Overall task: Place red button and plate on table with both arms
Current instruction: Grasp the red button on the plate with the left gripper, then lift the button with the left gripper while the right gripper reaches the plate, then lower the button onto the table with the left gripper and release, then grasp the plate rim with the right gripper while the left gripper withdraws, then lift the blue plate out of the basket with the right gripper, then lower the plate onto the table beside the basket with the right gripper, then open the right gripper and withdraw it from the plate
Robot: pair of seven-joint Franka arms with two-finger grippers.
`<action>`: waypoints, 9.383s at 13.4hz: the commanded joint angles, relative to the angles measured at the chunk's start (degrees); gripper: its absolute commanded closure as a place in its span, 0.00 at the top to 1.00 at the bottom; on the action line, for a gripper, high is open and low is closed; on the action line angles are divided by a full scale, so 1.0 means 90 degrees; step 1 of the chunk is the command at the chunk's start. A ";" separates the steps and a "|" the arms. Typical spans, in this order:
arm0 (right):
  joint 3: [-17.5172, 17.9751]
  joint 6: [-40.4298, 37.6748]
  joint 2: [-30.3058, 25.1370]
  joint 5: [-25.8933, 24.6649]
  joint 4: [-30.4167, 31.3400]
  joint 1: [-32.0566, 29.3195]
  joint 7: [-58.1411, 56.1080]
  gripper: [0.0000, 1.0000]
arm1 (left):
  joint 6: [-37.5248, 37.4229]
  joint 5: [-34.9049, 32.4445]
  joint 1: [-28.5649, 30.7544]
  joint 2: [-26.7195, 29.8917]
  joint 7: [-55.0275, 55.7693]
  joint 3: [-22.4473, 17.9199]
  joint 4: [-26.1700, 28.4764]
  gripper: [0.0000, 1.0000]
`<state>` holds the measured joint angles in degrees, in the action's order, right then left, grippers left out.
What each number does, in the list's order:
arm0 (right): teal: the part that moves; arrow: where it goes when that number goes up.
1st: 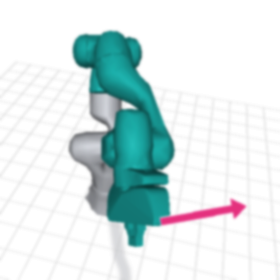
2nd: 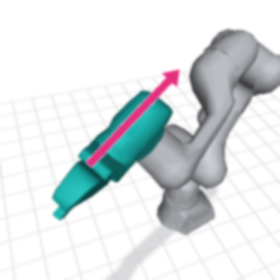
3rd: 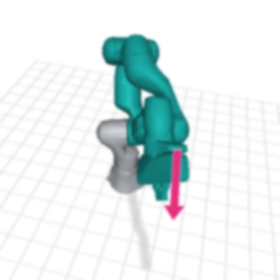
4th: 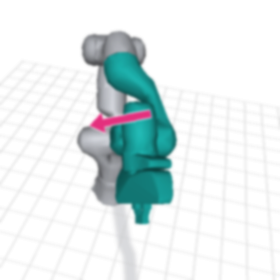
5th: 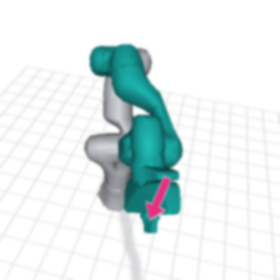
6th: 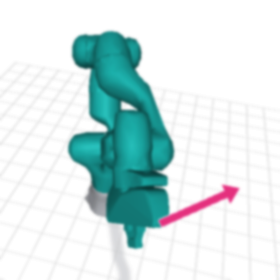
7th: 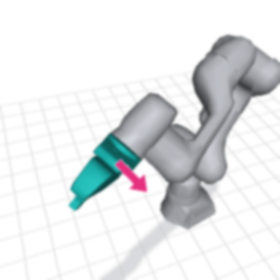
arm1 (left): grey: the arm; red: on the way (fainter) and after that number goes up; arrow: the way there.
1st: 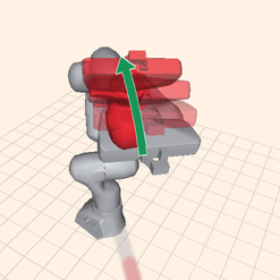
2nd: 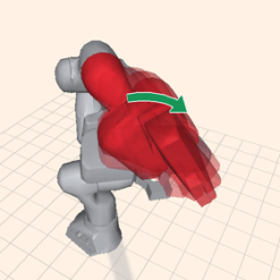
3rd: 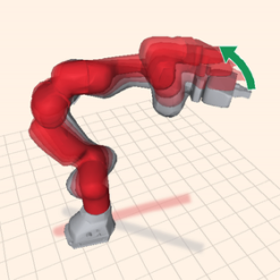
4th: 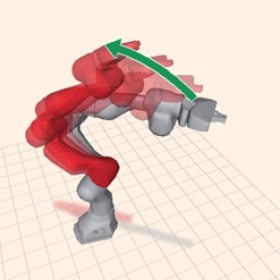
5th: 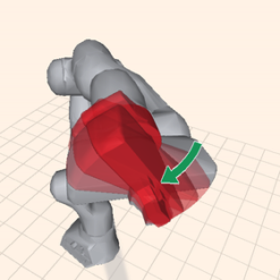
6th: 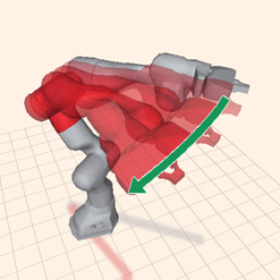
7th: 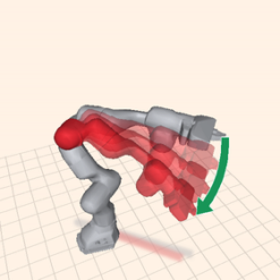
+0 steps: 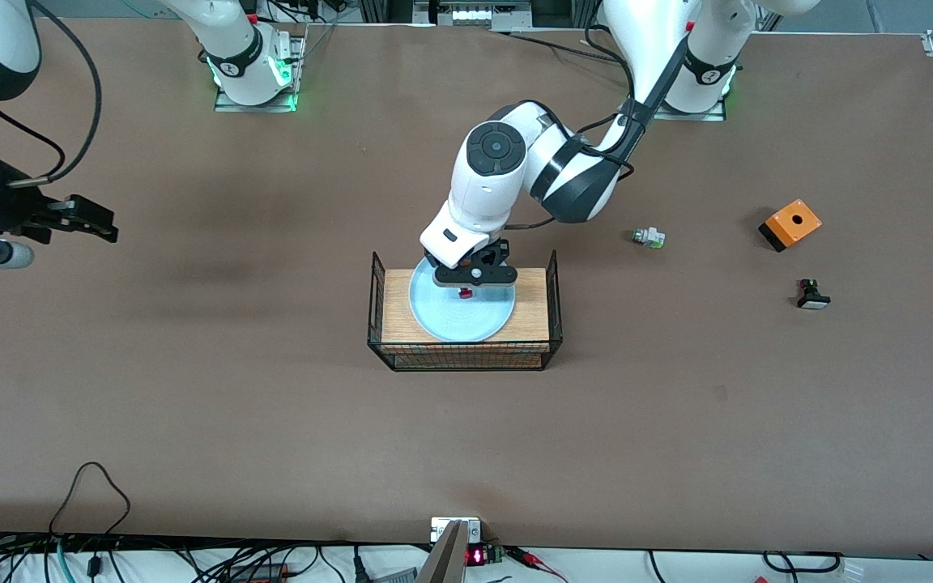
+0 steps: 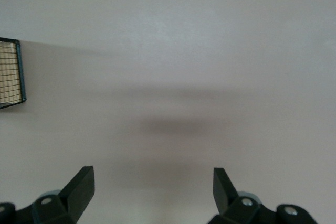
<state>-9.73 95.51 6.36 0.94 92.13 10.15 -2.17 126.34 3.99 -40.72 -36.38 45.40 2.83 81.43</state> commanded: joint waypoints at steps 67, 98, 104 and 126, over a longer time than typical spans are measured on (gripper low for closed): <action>-0.0052 0.2767 0.2595 0.1351 -0.0715 0.3970 0.9655 0.00 | -0.3432 -0.0521 0.4711 0.4208 -0.5210 0.0408 0.1977 1.00; -0.0061 0.2966 0.1002 0.0013 0.2318 -0.0551 -0.0774 0.00 | -0.3588 -0.0599 0.4916 0.4091 -0.5308 0.0477 0.1958 1.00; -0.0022 0.4572 0.1363 0.0062 0.3502 -0.0531 -0.0882 0.00 | -0.3744 -0.0590 0.4896 0.4110 -0.5288 0.0506 0.1928 1.00; 0.0173 -0.0923 0.1031 0.0003 -0.1055 0.0182 0.0905 1.00 | -0.3774 -0.0560 0.4877 0.4100 -0.5249 0.0496 0.1880 1.00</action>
<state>-8.11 92.04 14.78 1.60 87.87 12.53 5.06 93.74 -1.44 2.89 0.97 -1.49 7.15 99.92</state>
